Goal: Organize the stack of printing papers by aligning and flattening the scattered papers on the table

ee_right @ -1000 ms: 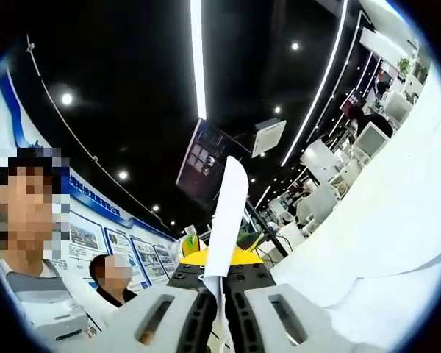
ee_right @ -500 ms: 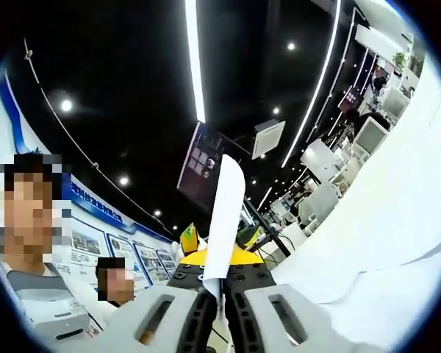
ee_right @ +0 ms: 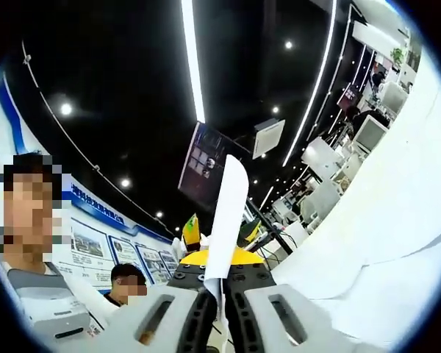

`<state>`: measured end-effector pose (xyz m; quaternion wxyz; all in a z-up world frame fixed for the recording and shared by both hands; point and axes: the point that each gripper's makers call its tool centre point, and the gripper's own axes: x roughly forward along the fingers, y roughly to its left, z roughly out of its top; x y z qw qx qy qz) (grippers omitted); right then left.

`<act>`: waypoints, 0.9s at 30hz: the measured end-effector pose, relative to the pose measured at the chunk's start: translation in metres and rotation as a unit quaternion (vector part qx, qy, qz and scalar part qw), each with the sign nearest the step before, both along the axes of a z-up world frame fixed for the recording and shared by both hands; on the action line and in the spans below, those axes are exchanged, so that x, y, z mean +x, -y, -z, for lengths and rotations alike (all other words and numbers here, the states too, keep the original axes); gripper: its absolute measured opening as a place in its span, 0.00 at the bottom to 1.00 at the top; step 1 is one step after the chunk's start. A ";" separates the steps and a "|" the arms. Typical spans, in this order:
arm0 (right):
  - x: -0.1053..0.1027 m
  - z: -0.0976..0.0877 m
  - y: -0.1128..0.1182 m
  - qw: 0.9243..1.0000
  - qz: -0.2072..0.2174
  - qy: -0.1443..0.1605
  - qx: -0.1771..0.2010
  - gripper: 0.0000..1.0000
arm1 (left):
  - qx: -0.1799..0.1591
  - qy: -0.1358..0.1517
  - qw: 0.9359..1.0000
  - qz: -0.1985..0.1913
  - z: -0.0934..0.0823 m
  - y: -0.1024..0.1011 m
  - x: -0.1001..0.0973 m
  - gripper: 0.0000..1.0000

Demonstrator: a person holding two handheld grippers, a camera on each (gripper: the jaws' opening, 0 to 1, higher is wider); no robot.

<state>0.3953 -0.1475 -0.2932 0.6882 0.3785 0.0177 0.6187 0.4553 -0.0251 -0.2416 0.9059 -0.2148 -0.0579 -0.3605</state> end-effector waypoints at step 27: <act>0.008 0.011 0.006 0.999 0.007 0.003 0.046 0.00 | -0.020 -0.001 0.999 -0.030 0.004 -0.003 0.019 0.82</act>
